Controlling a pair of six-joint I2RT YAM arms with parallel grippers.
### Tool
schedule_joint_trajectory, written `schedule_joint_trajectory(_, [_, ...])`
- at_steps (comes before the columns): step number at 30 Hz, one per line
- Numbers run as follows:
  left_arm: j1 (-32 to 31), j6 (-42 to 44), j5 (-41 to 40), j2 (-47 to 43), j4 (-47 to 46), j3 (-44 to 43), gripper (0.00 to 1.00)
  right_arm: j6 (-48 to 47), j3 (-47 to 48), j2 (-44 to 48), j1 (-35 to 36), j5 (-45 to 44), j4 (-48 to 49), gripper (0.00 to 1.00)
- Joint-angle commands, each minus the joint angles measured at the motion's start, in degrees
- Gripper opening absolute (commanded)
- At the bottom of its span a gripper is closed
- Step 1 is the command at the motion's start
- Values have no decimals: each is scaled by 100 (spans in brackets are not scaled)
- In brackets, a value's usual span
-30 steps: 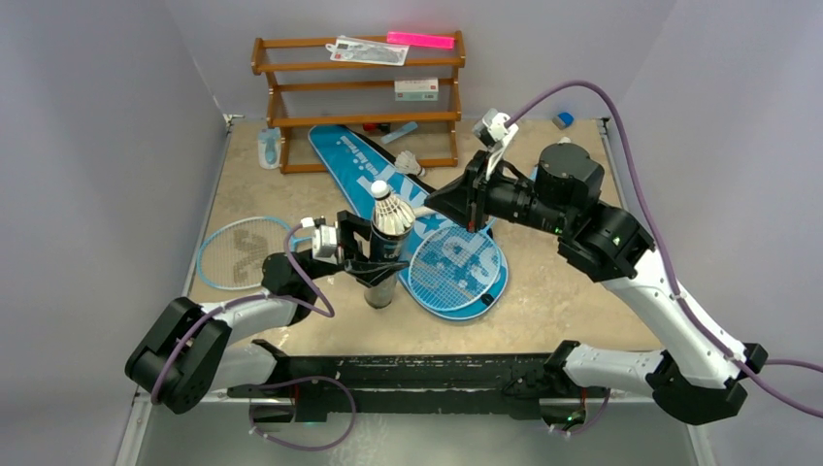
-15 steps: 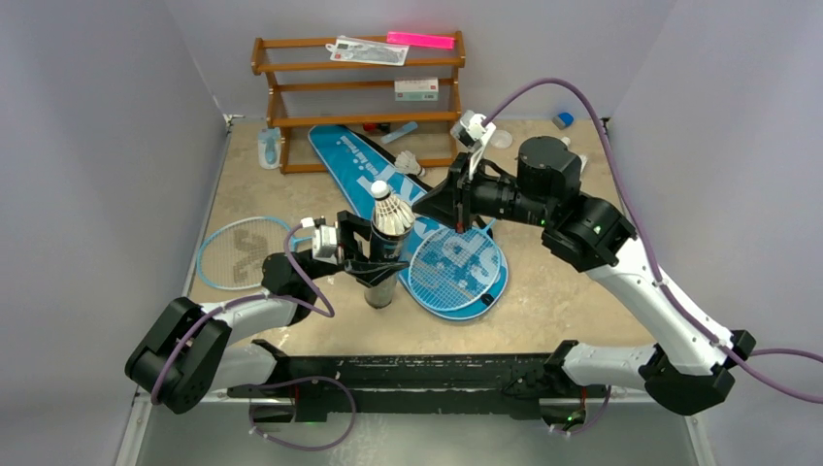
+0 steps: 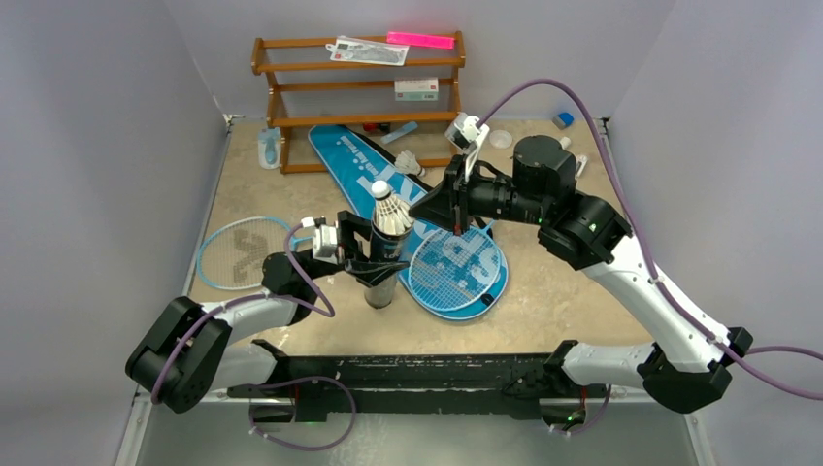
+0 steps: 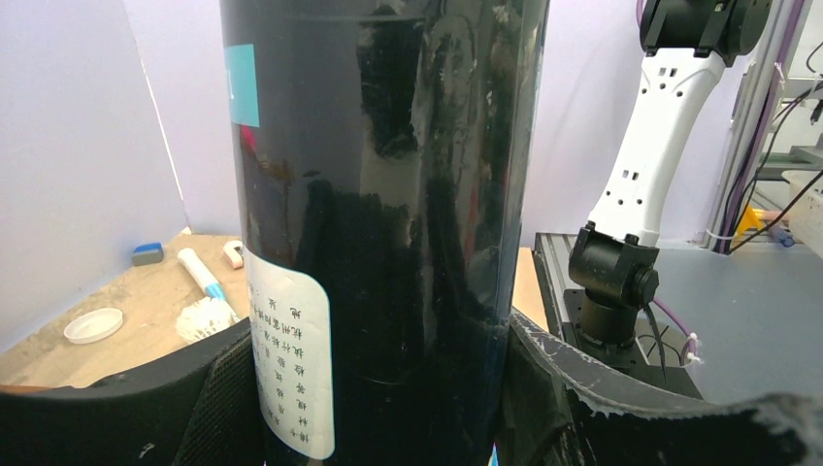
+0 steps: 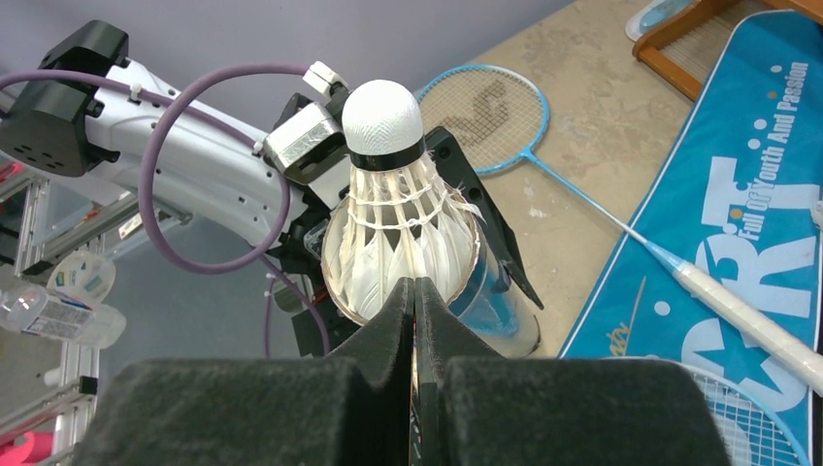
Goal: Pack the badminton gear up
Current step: Place the shuttlecock at the shuttle tube.
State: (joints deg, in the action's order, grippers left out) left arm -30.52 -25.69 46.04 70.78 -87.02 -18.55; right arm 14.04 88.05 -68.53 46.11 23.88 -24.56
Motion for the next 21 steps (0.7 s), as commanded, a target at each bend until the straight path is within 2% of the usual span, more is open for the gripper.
schedule_joint_trajectory(1, [-22, 40, 157, 115, -394, -121, 28, -60, 47, -53, 30, 187, 66, 0])
schedule_joint_trajectory(21, [-28, -23, 220, 203, -403, -163, 28, -110, 214, -294, 204, 150, -65, 0])
